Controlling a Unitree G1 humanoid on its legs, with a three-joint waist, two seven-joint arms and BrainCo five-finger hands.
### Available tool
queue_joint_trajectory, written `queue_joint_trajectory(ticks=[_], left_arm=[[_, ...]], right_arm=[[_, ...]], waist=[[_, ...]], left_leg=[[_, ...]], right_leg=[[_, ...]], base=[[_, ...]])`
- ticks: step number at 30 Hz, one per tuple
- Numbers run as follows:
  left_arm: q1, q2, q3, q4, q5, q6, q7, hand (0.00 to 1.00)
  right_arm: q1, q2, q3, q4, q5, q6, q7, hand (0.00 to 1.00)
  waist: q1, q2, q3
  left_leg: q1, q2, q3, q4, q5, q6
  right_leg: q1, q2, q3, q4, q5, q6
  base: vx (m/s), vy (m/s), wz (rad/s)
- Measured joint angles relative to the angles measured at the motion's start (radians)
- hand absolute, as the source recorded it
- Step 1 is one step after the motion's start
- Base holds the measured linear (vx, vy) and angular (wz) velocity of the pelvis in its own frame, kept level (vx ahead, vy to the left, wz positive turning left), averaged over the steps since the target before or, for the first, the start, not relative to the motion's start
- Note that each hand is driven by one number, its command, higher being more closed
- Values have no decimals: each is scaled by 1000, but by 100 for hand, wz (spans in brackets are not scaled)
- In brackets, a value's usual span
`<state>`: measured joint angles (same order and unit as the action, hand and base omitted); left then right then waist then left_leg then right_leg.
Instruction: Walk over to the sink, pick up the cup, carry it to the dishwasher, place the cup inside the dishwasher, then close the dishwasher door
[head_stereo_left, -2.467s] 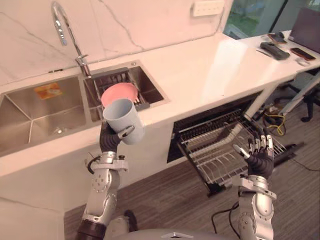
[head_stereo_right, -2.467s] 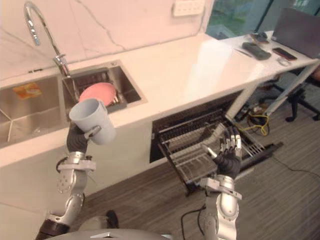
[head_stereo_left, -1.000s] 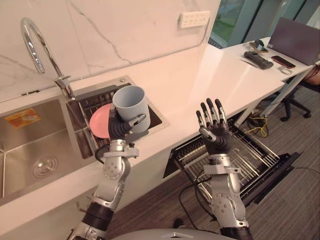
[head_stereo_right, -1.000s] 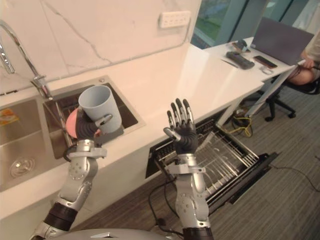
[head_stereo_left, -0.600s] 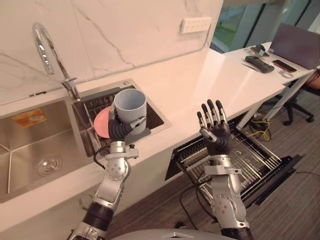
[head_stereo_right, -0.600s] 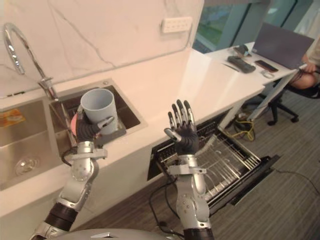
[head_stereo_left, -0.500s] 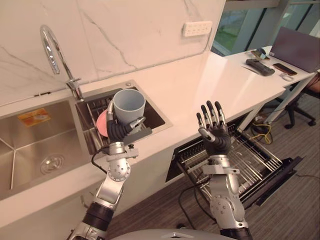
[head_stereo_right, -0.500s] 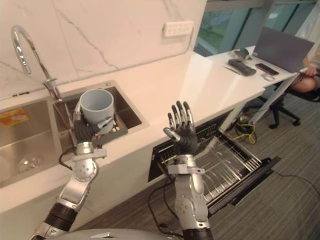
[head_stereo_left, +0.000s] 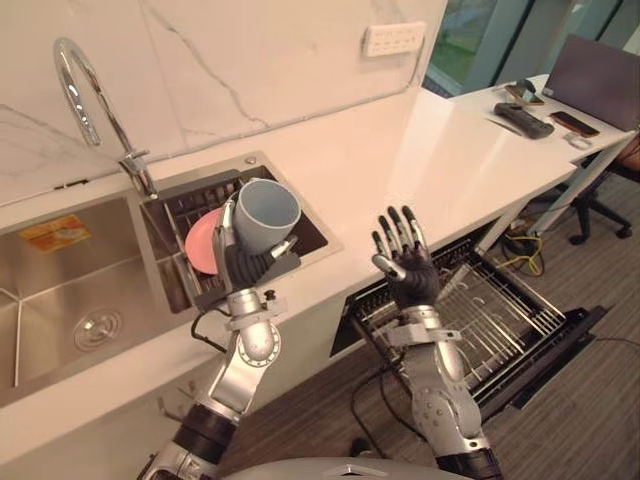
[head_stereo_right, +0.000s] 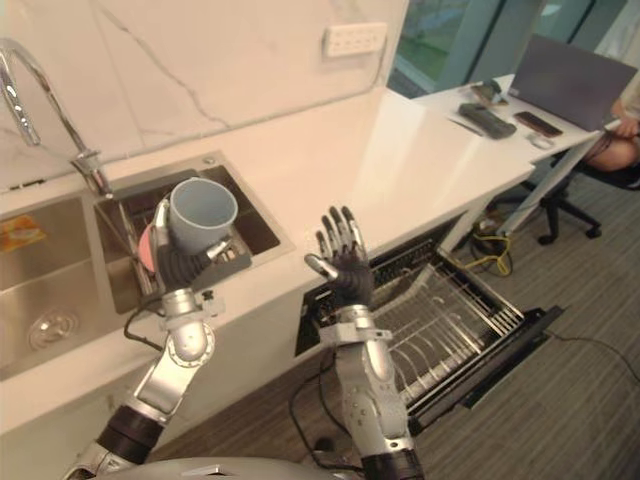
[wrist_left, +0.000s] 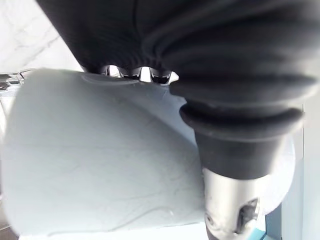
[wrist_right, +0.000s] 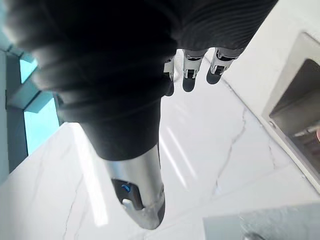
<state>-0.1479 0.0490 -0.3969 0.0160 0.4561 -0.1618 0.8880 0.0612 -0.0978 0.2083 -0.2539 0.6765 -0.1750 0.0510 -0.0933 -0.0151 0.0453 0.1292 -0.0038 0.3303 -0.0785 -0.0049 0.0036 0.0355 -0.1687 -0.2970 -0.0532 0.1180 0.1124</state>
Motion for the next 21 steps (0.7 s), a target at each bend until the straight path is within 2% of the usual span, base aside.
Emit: queue_joint_trajectory(ticks=[2,8,14,21], left_arm=[[-18,-1,-23,5,9,1,-1,100],[-19,-1,-80,17,30,3,-4,100],[-32,-3,-130,38,30,4,-24,100],[-50,-12,-159,51,29,12,-47,100]], right_arm=[[-19,1,34,0,0,15,-11,0],[-64,-1,66,0,6,70,-28,0],[-95,-1,97,2,6,89,-84,0],[-130,0,108,10,4,125,-107,0]], waist=[[9,-1,1],[11,-1,1],[11,-3,-3],[17,-6,-11]], left_leg=[[-5,0,-2,-4,-3,1],[-5,0,-3,-6,-6,1],[-5,0,-6,-6,6,0],[-13,0,-26,-6,20,1]], right_leg=[[2,0,-1,0,0,0],[1,0,2,3,0,0],[-5,1,0,2,1,-1],[-2,0,-18,2,3,-5]], base=[[-99,-2,2],[-57,-1,-1],[4,-4,1],[-16,-20,8]])
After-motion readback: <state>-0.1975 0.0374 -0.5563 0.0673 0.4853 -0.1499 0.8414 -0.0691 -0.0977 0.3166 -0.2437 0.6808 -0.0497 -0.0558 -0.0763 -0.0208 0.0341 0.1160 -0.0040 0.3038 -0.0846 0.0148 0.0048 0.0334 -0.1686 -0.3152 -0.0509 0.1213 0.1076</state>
